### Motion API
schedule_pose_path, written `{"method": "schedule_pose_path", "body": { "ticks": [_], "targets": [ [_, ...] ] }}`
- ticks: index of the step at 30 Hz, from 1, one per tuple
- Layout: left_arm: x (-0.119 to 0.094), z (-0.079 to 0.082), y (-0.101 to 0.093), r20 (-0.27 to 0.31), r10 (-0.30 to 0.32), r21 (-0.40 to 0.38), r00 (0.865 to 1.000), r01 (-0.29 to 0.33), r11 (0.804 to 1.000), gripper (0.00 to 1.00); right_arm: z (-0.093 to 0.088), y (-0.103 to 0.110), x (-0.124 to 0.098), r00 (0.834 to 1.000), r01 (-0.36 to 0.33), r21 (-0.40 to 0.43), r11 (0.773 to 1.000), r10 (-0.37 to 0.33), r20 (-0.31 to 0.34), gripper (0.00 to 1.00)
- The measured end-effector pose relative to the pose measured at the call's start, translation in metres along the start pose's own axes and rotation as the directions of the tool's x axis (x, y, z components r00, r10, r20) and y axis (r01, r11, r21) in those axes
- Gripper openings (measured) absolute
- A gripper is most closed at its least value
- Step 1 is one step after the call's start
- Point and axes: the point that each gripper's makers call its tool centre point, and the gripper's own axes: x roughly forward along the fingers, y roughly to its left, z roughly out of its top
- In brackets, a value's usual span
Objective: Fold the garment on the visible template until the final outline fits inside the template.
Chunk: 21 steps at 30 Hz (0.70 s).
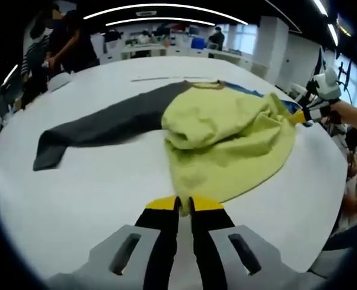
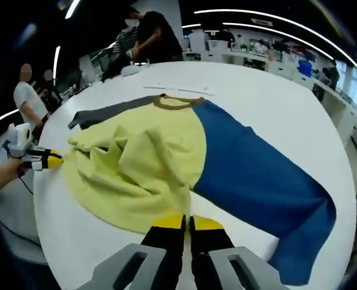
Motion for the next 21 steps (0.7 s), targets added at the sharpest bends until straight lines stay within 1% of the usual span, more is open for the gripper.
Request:
{"method": "schedule_pose_path", "body": {
  "ticks": [2, 5, 8, 11, 19, 21],
  "targets": [
    [0.001, 0.001, 0.001, 0.002, 0.001, 0.001, 1.0, -0.001, 1.0, 0.01, 0.0, -0.001, 0.0, 1.0, 0.001, -0.003, 1.0, -0.001, 0.002, 0.0],
    [0.0, 0.002, 0.002, 0.003, 0.004, -0.002, 1.0, -0.004, 1.0, 0.01, 0.0, -0.002, -0.002, 1.0, -0.005, -0.009, 1.0, 0.005, 0.0, 0.0],
    [-0.004, 0.005, 0.003, 0.009, -0.002, -0.007, 1.0, 0.003, 1.0, 0.01, 0.001, -0.003, -0.006, 1.0, -0.011, -0.014, 1.0, 0.011, 0.002, 0.0],
    [-0.011, 0.011, 0.003, 0.022, -0.009, 0.002, 1.0, 0.009, 1.0, 0.01, 0.0, -0.001, -0.012, 1.0, -0.024, 0.0, 1.0, 0.024, 0.008, 0.0],
    [-0.027, 0.021, 0.002, 0.042, -0.032, 0.014, 0.999, 0.031, 0.999, 0.0, -0.006, 0.022, -0.034, 0.999, -0.046, -0.004, 0.999, 0.046, 0.012, 0.0],
    [-0.032, 0.023, 0.0, 0.046, -0.042, 0.027, 0.998, 0.041, 0.999, 0.0, -0.008, 0.028, -0.04, 0.999, -0.052, -0.012, 0.999, 0.052, 0.013, 0.0]
  ]
}}
